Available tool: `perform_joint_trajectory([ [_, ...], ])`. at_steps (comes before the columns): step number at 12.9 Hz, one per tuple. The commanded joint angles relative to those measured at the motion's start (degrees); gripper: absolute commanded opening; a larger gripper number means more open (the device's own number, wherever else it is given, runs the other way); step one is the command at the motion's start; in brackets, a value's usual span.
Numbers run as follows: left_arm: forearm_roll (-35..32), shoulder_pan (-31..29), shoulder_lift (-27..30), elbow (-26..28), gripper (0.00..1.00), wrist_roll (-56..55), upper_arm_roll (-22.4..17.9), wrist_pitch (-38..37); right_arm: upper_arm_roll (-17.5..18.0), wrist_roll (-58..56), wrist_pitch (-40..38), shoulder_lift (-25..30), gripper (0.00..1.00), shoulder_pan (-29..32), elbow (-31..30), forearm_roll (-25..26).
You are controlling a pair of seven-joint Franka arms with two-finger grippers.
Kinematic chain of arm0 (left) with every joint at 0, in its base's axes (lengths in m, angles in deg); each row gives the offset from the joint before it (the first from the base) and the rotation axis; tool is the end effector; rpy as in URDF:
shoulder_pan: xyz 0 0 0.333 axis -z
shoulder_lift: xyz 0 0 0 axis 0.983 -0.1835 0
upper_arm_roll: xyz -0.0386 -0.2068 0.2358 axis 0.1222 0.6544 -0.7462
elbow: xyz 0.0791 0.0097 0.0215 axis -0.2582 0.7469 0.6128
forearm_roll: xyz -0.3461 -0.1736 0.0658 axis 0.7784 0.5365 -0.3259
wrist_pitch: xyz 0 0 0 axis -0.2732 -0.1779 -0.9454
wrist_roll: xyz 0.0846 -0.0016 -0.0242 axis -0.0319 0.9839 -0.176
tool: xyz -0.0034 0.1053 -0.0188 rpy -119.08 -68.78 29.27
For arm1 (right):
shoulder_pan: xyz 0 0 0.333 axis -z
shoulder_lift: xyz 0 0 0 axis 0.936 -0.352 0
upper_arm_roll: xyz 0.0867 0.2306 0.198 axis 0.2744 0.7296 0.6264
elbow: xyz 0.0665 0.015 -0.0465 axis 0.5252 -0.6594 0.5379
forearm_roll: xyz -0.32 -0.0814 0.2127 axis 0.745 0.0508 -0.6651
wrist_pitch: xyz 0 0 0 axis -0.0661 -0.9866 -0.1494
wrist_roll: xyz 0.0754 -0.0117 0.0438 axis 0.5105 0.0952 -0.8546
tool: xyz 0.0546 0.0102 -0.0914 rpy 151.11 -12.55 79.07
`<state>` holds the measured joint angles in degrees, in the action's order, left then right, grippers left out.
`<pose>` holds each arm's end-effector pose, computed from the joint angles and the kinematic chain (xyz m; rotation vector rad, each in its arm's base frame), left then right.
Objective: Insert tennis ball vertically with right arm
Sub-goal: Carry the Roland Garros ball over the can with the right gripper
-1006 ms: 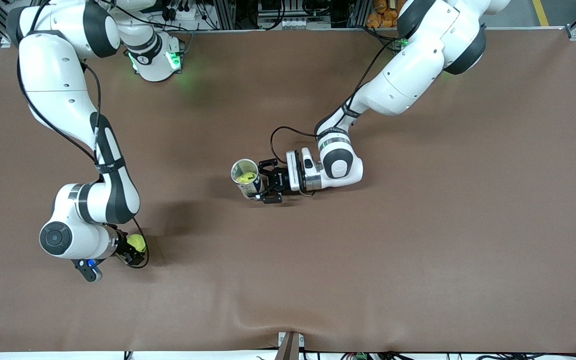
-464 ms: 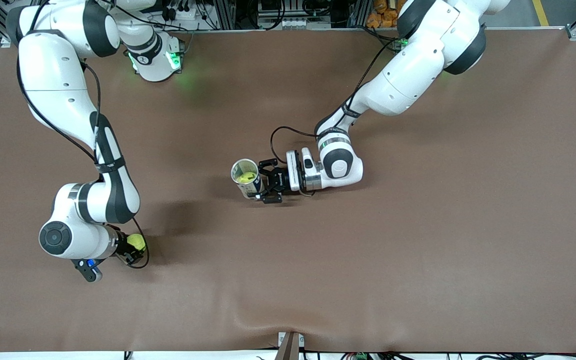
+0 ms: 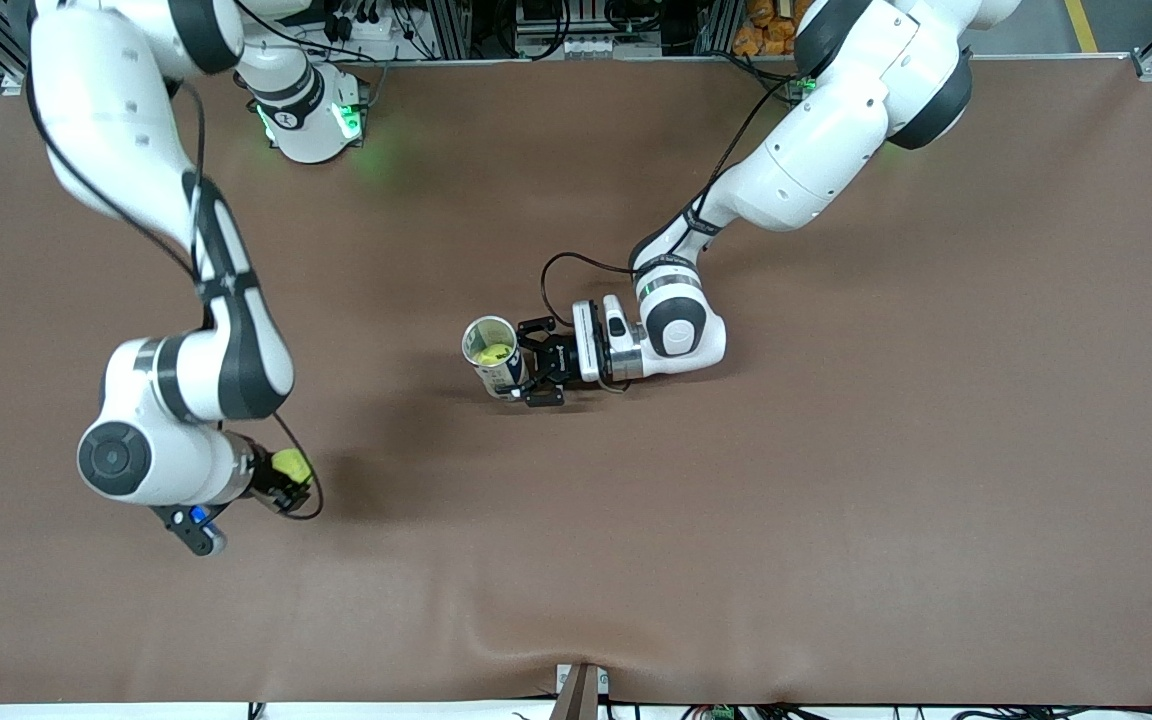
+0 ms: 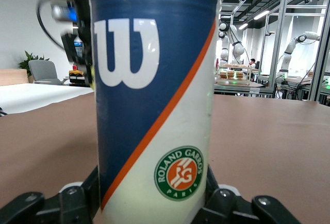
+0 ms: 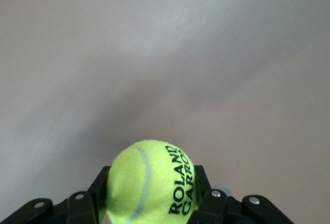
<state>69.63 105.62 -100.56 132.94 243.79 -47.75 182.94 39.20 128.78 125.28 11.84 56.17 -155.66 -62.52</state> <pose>0.5005 -0.4941 0.0918 1.3464 -1.1476 1.2243 0.7093 0.1281 0.3204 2.9249 -1.0352 -0.1952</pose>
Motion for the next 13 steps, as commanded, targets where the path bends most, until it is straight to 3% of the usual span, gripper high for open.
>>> perform_joint_trajectory([
  [1, 0.43, -0.53, -0.85, 0.66, 0.76, 5.2, 0.54, -0.54, -0.31, 3.8, -5.86, 7.1, 0.61, -4.78, -1.95, -1.26],
  [4, 0.43, -0.53, -0.85, 0.66, 0.76, 5.2, 0.54, -0.54, -0.31, 10.82, -9.75, 10.54, 0.61, -11.9, -1.95, -3.01],
  [8, 0.43, -0.53, -0.85, 0.84, 0.76, 5.2, 0.54, -0.54, -0.48, 24.89, -9.57, 10.55, 0.61, -22.36, -1.86, -2.14],
  [13, 0.43, -0.53, -0.85, 1.1, 0.76, 5.2, 0.54, -0.54, -0.57, 29.22, -9.49, 9.85, 0.61, -26.59, -2.21, -1.61],
])
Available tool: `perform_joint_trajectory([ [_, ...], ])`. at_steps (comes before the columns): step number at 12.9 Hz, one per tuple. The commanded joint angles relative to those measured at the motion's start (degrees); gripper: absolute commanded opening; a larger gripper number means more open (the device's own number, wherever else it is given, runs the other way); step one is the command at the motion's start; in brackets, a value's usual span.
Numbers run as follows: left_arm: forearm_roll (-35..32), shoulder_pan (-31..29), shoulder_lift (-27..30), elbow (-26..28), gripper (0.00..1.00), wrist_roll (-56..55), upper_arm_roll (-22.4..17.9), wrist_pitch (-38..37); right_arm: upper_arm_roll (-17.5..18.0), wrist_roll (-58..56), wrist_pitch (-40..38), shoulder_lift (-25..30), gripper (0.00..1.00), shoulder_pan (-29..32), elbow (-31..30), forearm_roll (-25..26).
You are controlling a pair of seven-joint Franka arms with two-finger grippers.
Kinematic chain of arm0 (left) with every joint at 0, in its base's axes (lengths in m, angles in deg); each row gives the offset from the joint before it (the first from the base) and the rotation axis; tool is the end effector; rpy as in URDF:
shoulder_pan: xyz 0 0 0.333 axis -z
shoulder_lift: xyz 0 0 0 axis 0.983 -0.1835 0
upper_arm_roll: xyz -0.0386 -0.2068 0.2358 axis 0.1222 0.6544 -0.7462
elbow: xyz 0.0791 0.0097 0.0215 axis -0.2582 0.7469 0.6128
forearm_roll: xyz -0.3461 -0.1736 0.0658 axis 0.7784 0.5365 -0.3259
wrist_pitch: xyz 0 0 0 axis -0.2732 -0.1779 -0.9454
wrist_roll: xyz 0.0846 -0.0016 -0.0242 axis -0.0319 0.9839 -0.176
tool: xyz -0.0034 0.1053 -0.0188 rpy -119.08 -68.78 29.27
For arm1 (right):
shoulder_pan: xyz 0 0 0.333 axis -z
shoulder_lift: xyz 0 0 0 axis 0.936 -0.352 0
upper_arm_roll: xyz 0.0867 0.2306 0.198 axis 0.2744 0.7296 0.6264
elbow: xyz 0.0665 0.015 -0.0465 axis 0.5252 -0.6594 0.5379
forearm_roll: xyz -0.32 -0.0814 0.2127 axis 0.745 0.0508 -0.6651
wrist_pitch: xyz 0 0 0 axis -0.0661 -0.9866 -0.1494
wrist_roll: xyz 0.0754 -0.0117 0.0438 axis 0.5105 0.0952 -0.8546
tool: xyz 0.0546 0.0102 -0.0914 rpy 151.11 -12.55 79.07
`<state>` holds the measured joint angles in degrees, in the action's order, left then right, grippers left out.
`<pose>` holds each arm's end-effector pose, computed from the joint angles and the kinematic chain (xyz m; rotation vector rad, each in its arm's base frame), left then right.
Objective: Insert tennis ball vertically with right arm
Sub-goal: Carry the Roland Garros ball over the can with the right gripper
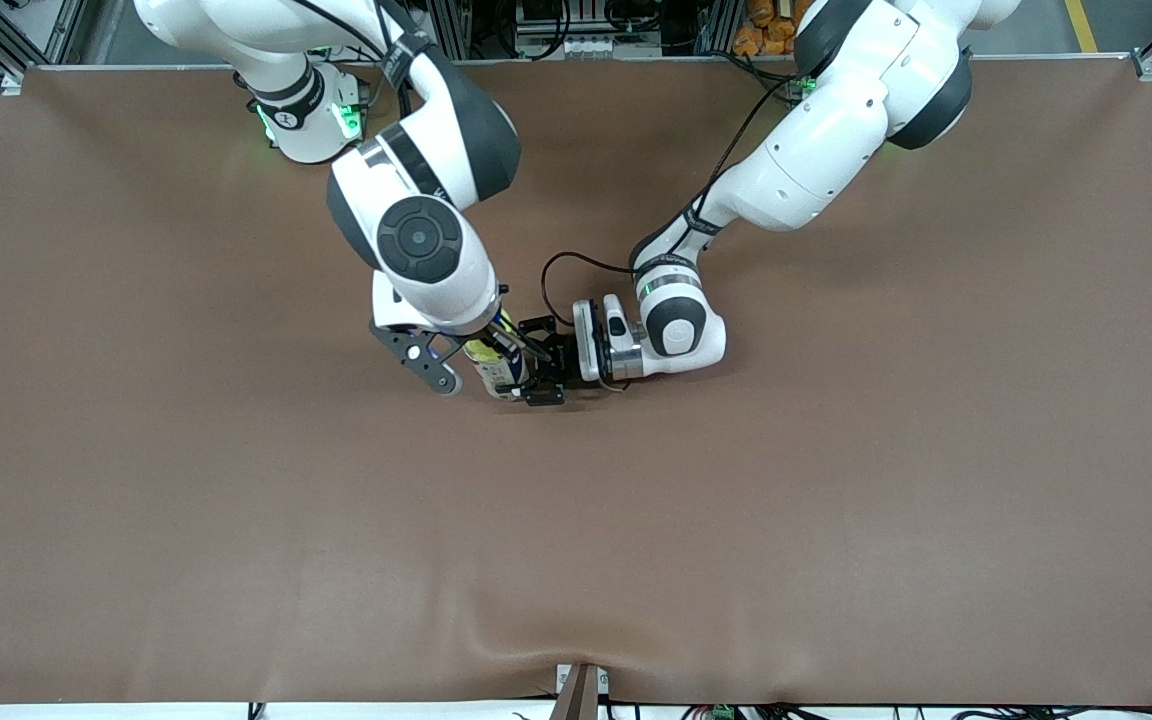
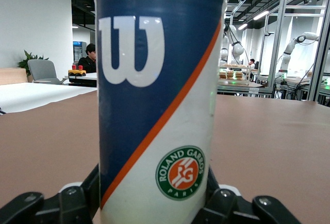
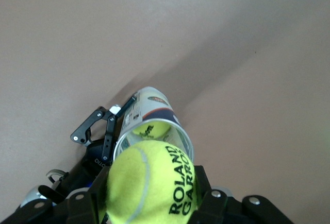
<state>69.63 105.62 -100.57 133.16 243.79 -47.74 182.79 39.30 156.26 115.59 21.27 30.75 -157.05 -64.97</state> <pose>0.4989 -0.4939 0.0905 1.3461 -1.1465 1.2206 0.5582 0.4073 0.4135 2.8608 -1.0745 -0.2474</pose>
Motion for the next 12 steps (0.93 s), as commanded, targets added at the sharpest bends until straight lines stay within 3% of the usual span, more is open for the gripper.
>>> perform_joint_trajectory([
  [1, 0.43, -0.53, -0.84, 0.8, 0.76, 5.2, 0.52, -0.39, -0.67, 1.83, 0.46, -0.11, 0.61, -1.34, -0.82, 1.44],
  [3, 0.43, -0.53, -0.84, 0.89, 0.76, 5.2, 0.52, -0.39, -0.67, 1.83, 0.56, -0.82, 0.63, -1.17, -0.82, 2.85],
  [4, 0.43, -0.53, -0.84, 0.89, 0.76, 5.2, 0.52, -0.39, -0.58, 1.83, 0.56, -0.91, 0.75, -1.0, -0.82, 2.77],
  [5, 0.43, -0.53, -0.84, 0.89, 0.77, 5.29, 0.52, -0.39, -0.58, 1.83, 0.56, -0.99, 1.0, -1.26, -0.82, 2.77],
  [12, 0.43, -0.53, -0.93, 0.89, 0.77, 5.2, 0.43, -0.39, -0.67, 1.13, 0.2, -0.38, 1.0, -0.56, -0.03, 2.68],
])
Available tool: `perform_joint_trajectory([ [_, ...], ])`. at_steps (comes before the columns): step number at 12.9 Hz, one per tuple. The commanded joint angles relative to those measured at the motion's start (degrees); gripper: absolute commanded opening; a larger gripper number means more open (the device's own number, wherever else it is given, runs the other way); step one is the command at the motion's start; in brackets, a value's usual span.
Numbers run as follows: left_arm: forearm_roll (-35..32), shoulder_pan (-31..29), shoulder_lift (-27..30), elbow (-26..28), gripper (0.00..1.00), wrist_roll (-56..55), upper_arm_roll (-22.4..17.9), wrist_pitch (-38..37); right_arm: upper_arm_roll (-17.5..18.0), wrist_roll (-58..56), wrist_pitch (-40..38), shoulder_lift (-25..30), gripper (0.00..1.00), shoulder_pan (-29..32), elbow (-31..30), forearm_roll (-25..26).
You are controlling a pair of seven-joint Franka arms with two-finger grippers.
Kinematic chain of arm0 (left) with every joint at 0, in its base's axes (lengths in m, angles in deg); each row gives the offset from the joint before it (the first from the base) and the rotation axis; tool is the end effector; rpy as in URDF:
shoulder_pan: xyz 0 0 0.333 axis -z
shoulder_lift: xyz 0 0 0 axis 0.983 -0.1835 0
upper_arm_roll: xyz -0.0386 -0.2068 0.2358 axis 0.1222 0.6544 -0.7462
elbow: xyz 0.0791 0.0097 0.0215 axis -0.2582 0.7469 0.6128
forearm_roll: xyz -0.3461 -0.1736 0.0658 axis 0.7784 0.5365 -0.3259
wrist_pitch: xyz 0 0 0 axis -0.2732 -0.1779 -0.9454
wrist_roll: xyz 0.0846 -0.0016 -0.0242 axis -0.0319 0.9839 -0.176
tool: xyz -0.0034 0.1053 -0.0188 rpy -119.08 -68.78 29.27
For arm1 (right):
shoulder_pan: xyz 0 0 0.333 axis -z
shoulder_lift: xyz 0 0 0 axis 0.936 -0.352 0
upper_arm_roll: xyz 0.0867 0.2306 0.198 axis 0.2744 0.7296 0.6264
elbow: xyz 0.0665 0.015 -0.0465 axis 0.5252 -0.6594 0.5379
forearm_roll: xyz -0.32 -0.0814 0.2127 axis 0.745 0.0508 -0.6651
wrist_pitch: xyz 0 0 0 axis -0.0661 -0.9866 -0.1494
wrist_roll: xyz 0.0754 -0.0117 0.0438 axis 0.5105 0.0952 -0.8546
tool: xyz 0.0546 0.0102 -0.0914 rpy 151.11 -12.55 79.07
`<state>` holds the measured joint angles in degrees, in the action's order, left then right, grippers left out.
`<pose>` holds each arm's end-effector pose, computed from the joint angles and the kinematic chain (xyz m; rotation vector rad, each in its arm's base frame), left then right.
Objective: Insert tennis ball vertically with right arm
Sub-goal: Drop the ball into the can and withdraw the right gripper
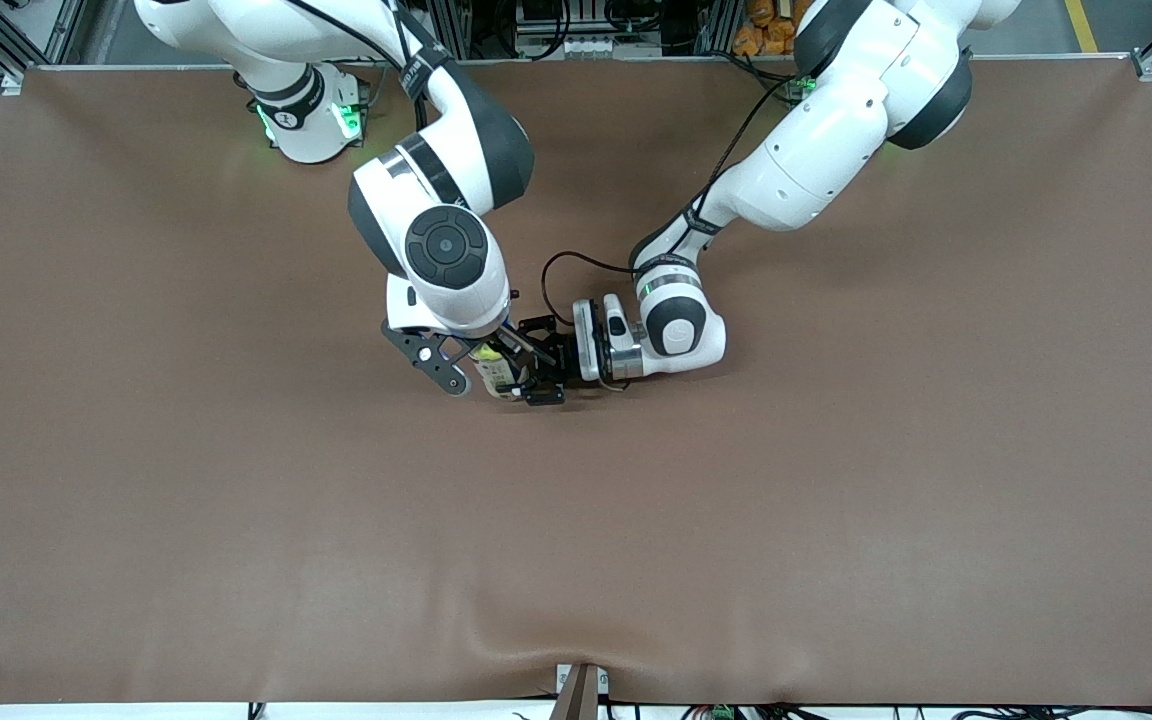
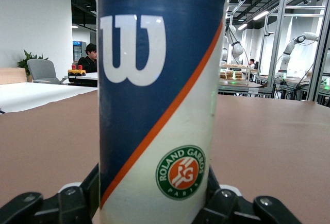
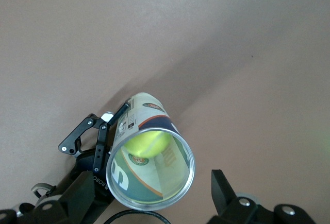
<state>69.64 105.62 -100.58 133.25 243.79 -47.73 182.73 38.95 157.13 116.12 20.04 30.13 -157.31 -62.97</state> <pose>0.4983 -0.4939 0.0899 1.3461 -1.1457 1.2190 0.5592 0.4090 0.3971 2.8263 -1.0671 -0.2092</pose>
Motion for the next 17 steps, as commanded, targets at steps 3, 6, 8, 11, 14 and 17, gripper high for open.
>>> perform_joint_trajectory([
  [3, 0.34, -0.62, -0.84, 0.8, 0.86, 5.2, 0.42, -0.33, -0.58, -4.81, -0.68, 2.6, 1.0, 3.04, 0.14, 0.78],
  [6, 0.43, -0.88, -0.4, 1.94, 1.0, 4.41, 0.51, -0.33, -0.49, -15.7, -2.96, 3.75, 1.0, 8.66, -0.03, 0.51],
  [8, 0.34, -2.1, -0.05, 2.9, 1.0, 4.24, 0.51, -0.33, -0.49, -21.6, -3.4, 3.93, 1.0, 11.3, -0.38, 0.42],
  [11, -0.36, -3.51, 2.05, 6.06, 1.0, 4.06, 0.51, -0.33, -0.58, -29.25, -3.58, 4.45, 1.0, 14.11, -3.18, 0.6],
  [14, -3.34, -6.84, 5.91, 11.15, 1.0, 2.49, 1.74, -0.95, -0.58, -40.22, -3.23, 7.78, 1.0, 18.42, -6.88, 0.6],
  [17, -7.19, -9.57, 10.05, 16.08, 1.0, -0.07, 1.92, -0.95, -0.58, -51.64, -3.23, 11.12, 1.0, 23.69, -9.96, 0.69],
])
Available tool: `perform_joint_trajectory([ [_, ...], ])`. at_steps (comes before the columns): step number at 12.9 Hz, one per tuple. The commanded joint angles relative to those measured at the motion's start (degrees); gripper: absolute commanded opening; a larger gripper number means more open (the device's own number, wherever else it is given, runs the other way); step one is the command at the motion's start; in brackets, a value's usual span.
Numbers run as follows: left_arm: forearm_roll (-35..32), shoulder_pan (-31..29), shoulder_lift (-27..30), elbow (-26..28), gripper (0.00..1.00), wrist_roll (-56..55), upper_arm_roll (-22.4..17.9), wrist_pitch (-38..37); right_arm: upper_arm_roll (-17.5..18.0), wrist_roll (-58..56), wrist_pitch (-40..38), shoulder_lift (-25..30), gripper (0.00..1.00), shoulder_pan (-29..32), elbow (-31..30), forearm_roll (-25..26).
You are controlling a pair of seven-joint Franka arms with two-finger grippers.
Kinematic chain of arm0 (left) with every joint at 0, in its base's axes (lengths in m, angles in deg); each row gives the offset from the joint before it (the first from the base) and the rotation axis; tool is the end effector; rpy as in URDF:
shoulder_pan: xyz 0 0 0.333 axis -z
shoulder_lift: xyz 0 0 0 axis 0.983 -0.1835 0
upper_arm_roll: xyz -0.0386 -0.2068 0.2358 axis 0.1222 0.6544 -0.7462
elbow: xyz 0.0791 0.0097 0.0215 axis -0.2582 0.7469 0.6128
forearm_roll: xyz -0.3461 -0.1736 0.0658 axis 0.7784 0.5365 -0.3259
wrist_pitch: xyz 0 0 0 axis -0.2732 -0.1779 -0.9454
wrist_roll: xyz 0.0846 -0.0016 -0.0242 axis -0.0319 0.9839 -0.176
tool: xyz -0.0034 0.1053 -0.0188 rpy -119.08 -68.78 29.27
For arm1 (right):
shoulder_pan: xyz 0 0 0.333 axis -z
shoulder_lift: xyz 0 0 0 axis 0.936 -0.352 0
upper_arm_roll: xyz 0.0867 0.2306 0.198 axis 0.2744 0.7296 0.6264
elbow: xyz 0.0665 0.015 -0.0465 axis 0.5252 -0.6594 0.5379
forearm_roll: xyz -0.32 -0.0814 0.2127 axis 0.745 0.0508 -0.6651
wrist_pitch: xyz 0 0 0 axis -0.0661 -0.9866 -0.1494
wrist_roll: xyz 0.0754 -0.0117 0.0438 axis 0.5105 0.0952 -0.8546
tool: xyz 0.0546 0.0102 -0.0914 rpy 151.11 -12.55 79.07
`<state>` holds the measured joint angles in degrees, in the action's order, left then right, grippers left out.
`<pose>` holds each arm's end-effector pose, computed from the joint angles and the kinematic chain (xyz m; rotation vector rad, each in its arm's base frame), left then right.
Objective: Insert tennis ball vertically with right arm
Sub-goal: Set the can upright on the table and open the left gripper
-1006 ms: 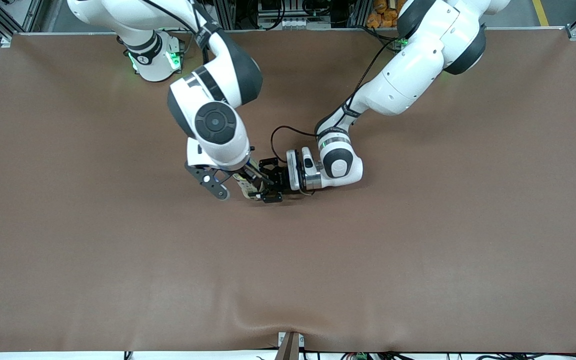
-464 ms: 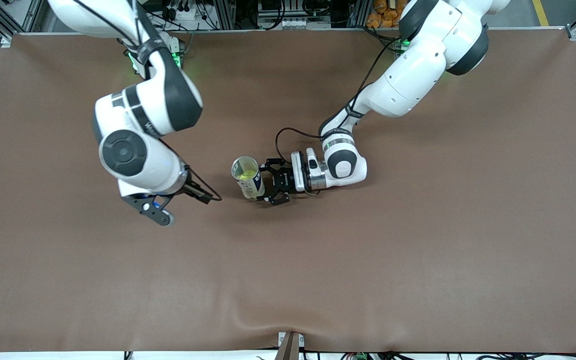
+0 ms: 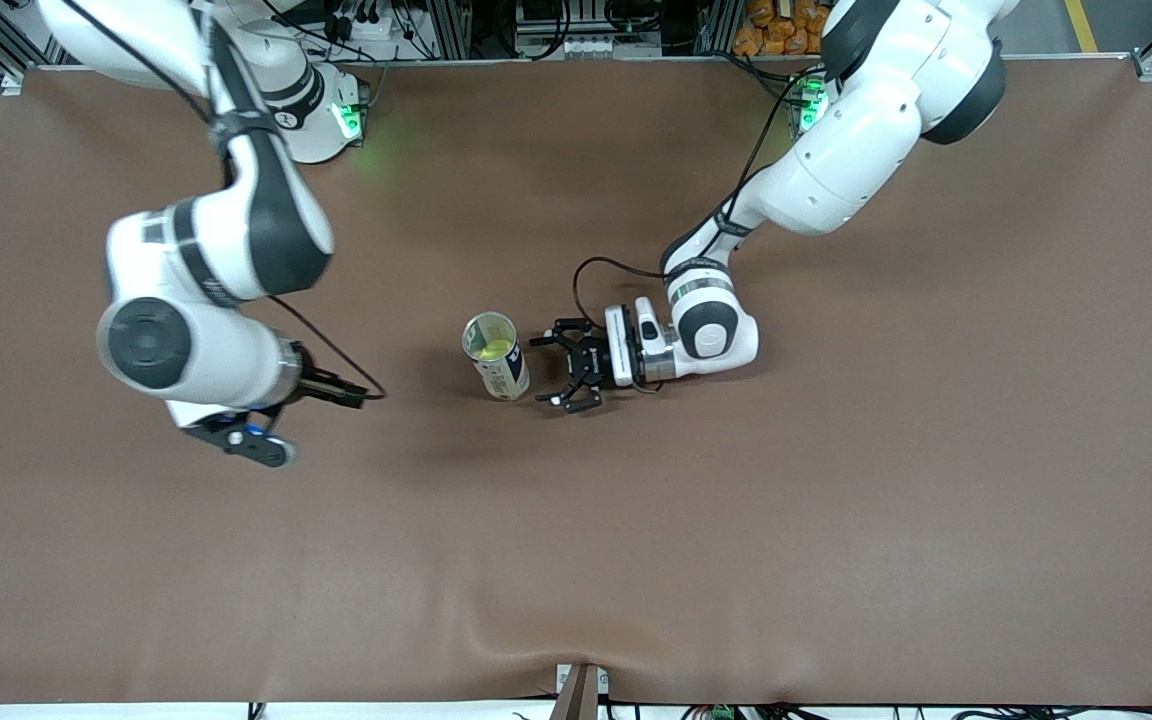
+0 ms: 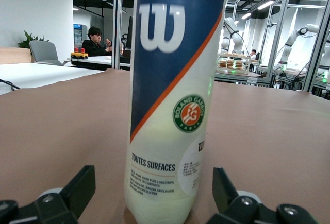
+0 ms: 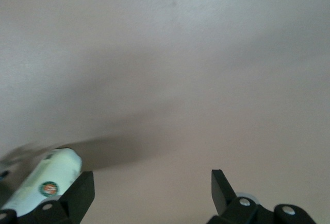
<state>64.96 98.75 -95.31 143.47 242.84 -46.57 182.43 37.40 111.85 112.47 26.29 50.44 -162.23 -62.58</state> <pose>0.4986 -0.4302 0.0893 1.4066 -1.1710 1.1546 0.6416 0.1648 0.4281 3.0460 -0.4774 -0.3273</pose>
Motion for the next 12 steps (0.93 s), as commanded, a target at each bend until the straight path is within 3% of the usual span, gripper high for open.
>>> perform_joint_trajectory([
  [1, -4.28, -3.84, 6.01, 7.35, 1.0, -0.61, 1.02, -0.82, 0.96, -9.8, 0.42, 5.67, 1.0, 5.13, -5.66, 0.29],
  [9, -21.32, -11.93, 14.97, 15.18, 1.0, -14.92, 1.2, -2.41, 0.87, -29.77, -1.07, 12.79, 1.0, 12.52, -8.47, 0.29],
  [12, -37.11, -17.11, 18.75, 14.92, 1.0, -27.56, 1.28, -2.67, 1.05, -33.73, -1.34, 14.02, 1.0, 20.33, -8.47, 0.12],
])
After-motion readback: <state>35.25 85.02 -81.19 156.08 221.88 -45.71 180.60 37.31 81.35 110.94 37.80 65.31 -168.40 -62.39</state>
